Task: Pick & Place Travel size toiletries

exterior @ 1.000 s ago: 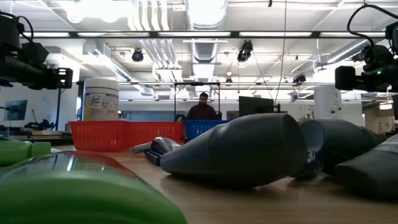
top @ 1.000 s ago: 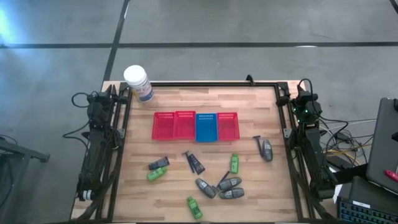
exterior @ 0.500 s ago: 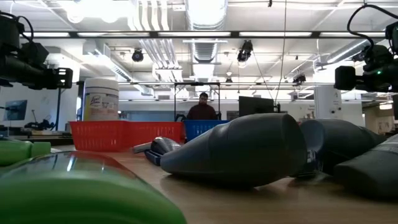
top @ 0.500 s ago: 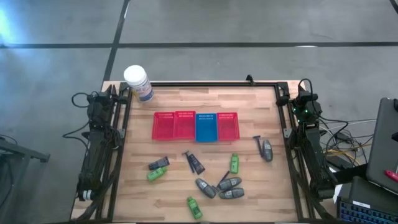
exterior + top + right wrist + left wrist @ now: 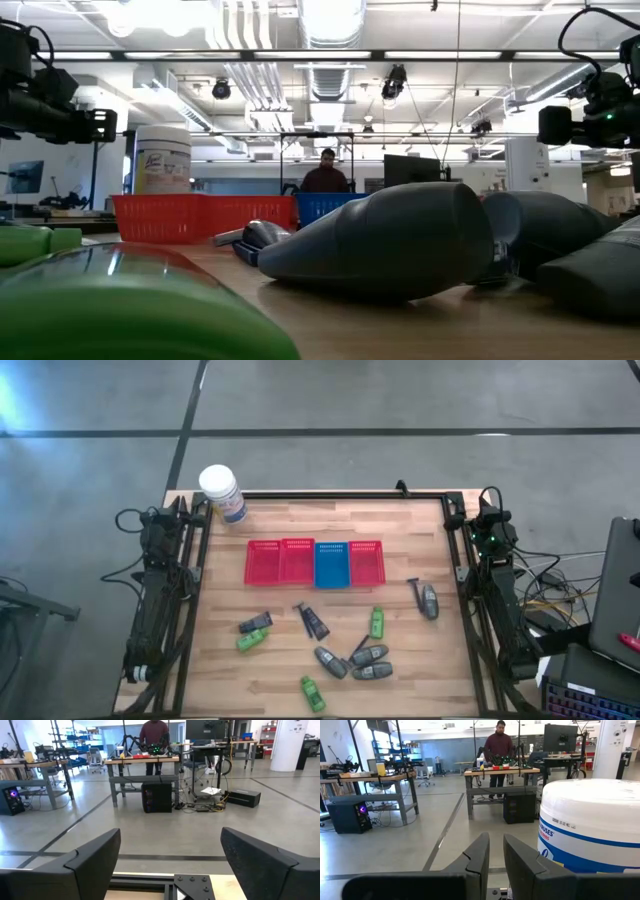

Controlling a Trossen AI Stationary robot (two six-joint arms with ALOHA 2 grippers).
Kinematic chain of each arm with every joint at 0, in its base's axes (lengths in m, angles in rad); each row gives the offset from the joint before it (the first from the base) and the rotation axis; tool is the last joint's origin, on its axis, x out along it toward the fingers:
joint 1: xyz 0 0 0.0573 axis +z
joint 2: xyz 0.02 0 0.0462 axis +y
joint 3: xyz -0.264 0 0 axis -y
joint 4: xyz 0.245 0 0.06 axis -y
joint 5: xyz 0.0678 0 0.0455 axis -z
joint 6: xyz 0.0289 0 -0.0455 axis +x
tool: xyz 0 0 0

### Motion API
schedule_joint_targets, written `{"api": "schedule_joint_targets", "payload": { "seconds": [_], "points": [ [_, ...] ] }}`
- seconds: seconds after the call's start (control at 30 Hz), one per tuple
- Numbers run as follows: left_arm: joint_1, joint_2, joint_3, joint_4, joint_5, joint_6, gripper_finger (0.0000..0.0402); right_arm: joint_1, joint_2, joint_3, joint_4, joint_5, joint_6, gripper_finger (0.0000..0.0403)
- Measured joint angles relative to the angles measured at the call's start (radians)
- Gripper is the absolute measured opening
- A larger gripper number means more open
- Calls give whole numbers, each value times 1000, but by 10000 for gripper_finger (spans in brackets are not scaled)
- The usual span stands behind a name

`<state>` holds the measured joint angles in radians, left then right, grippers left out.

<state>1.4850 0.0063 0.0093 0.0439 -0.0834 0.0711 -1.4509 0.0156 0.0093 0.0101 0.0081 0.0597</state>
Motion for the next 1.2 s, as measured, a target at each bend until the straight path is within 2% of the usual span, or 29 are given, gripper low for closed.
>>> {"api": "schedule_joint_targets", "payload": {
  "seconds": [1.2],
  "points": [
    [0,0,0,0,0,0,60,0,0,0,0,0,0,229]
  ]
}}
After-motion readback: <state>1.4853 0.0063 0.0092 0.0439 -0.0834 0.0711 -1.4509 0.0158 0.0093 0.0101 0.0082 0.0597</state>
